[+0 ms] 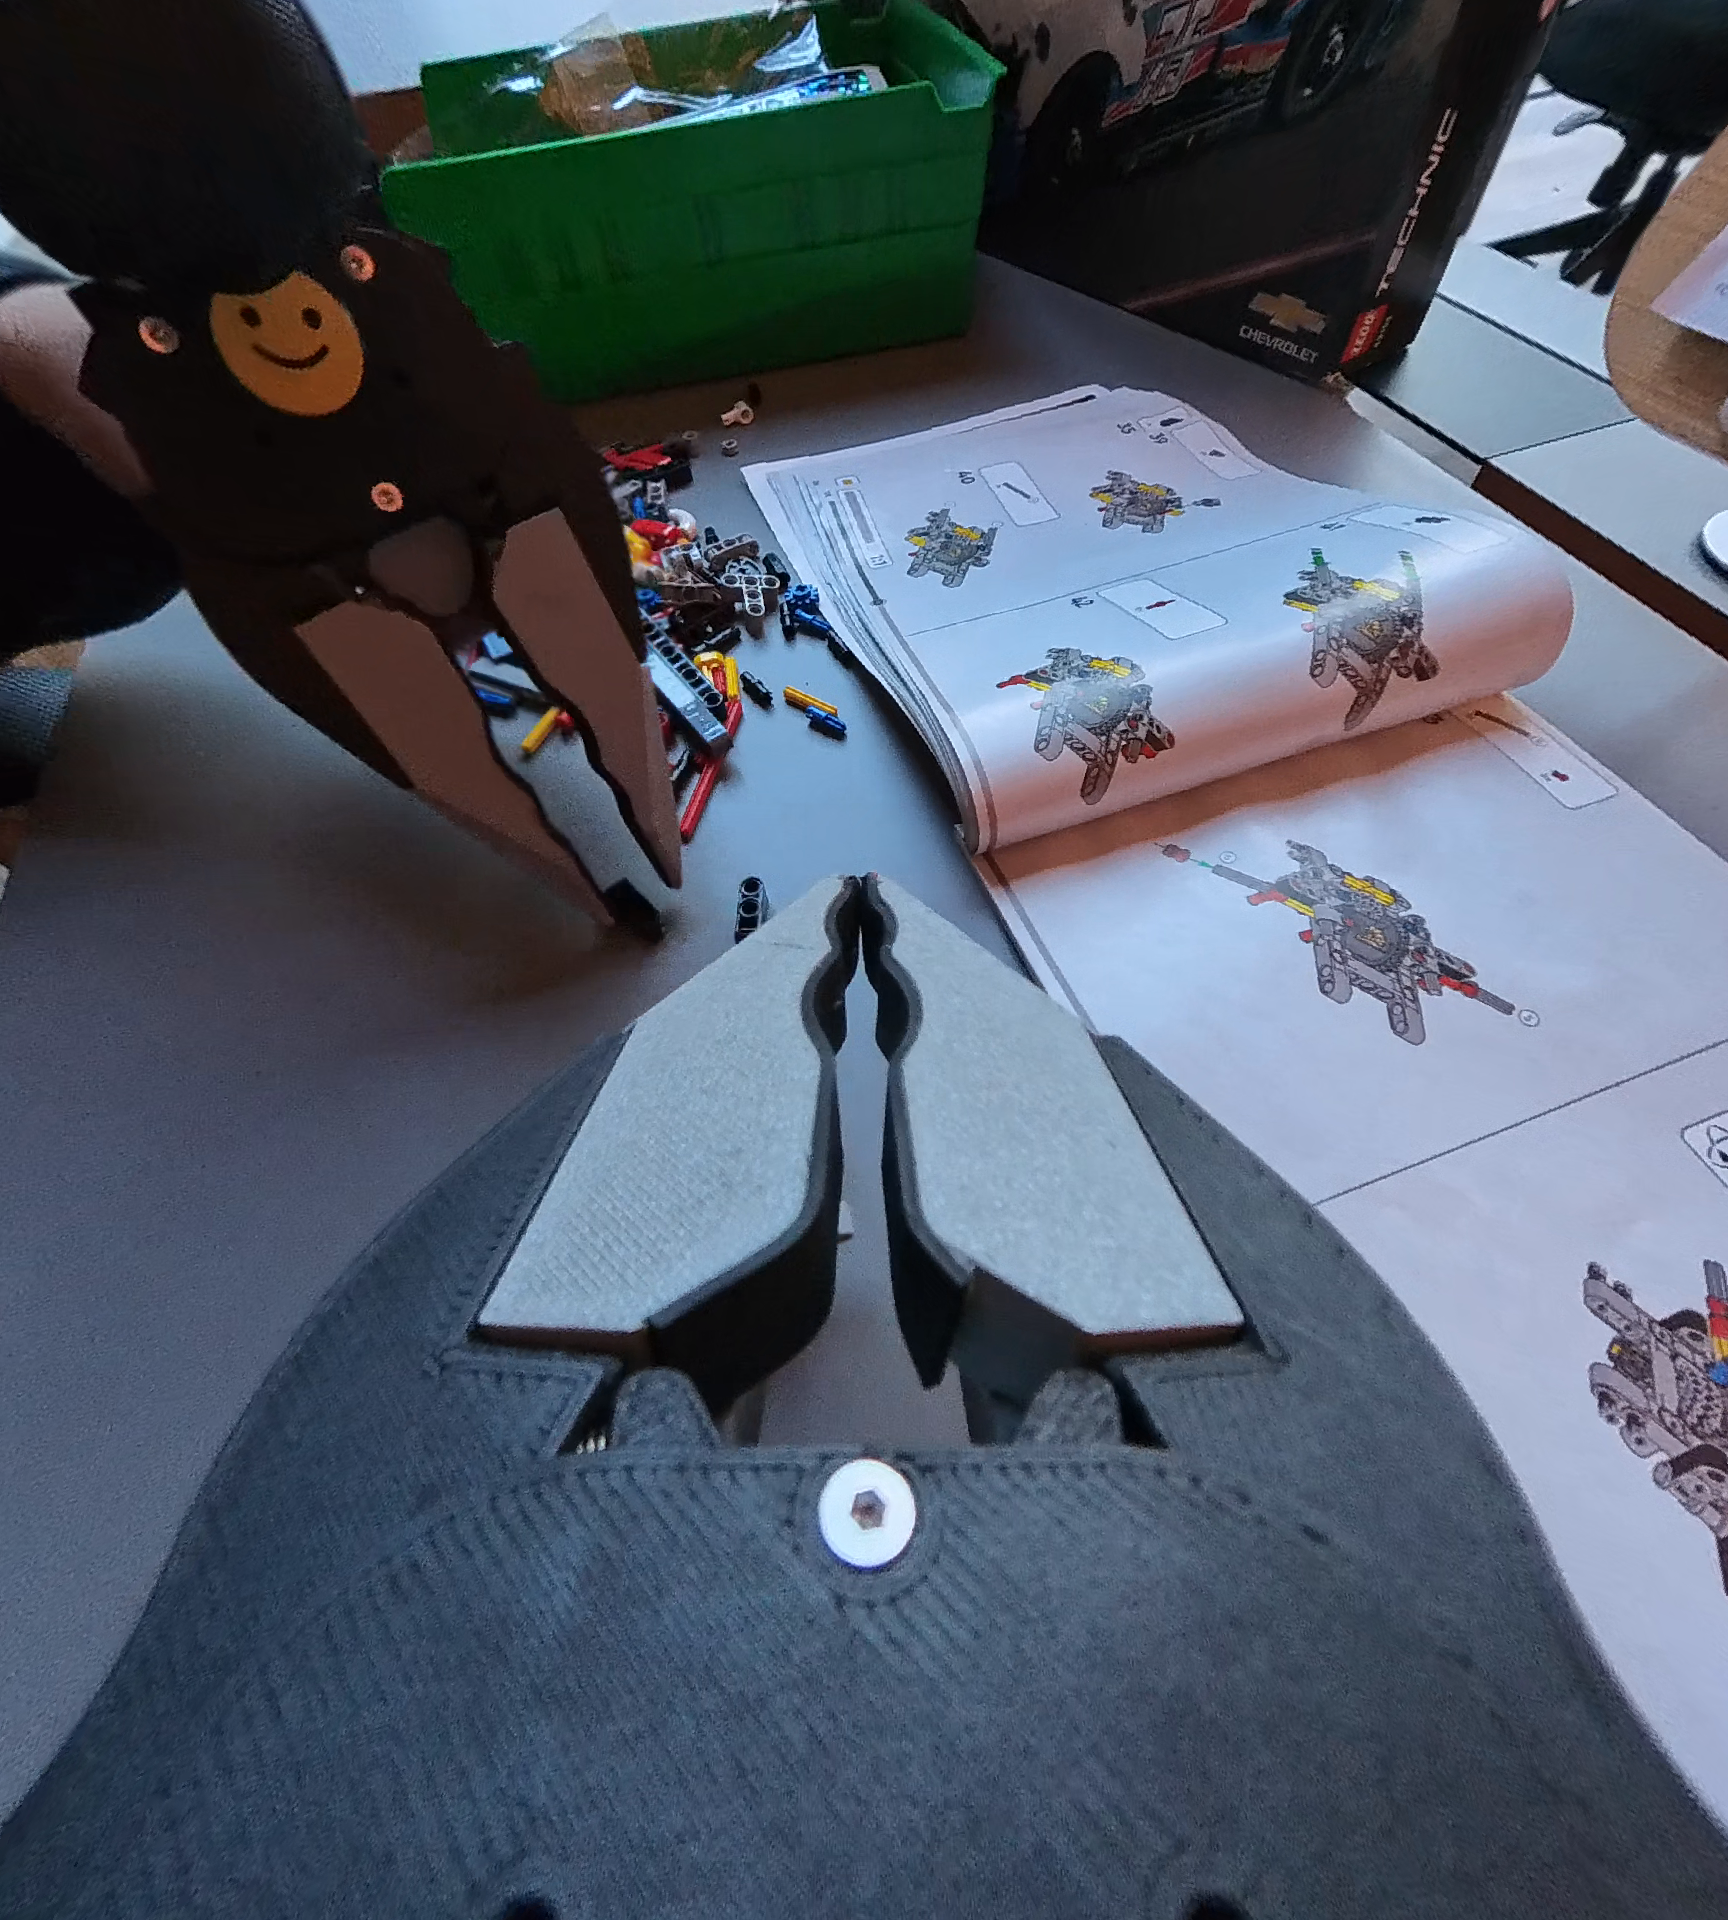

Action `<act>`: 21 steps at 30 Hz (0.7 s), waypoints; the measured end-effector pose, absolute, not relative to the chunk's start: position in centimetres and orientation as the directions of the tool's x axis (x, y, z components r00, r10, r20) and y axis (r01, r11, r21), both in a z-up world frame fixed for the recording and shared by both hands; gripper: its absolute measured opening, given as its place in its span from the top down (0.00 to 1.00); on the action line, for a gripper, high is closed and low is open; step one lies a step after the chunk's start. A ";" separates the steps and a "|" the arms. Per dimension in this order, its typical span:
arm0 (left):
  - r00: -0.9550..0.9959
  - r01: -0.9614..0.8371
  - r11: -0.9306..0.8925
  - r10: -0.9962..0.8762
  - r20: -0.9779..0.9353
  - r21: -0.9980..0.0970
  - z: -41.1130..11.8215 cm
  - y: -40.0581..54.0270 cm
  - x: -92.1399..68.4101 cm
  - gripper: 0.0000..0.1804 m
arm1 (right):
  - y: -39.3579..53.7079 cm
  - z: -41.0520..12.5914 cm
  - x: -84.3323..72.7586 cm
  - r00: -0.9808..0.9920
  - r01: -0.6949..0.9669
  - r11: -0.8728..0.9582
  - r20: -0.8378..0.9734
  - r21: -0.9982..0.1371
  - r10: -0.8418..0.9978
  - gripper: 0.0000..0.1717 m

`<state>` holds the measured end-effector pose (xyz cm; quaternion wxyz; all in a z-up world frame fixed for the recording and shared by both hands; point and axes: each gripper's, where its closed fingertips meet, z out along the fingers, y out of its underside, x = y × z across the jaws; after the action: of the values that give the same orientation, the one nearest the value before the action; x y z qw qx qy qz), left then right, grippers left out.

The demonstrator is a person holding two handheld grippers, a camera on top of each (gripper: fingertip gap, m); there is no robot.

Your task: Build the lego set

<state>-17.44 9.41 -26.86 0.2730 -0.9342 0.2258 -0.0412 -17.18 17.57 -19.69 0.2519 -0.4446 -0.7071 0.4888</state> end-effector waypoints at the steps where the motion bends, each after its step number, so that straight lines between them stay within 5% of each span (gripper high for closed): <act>1: 0.899 -0.384 -0.746 -0.437 -0.036 -0.543 -26.6 9.3 -17.2 0.91 | 17.8 -19.6 -17.1 -0.474 0.378 0.121 -0.080 -0.918 0.877 1.00; 21: 0.879 -0.331 -0.650 -0.476 0.027 -0.684 -25.0 12.3 -11.4 0.84 | 16.4 -20.7 -14.7 -0.570 0.399 0.080 -0.179 -0.913 0.802 0.96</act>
<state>-11.41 12.33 -24.96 0.3536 -0.9025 0.2235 -0.1026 -14.73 16.38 -20.66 0.1899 -0.4229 -0.7098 0.5303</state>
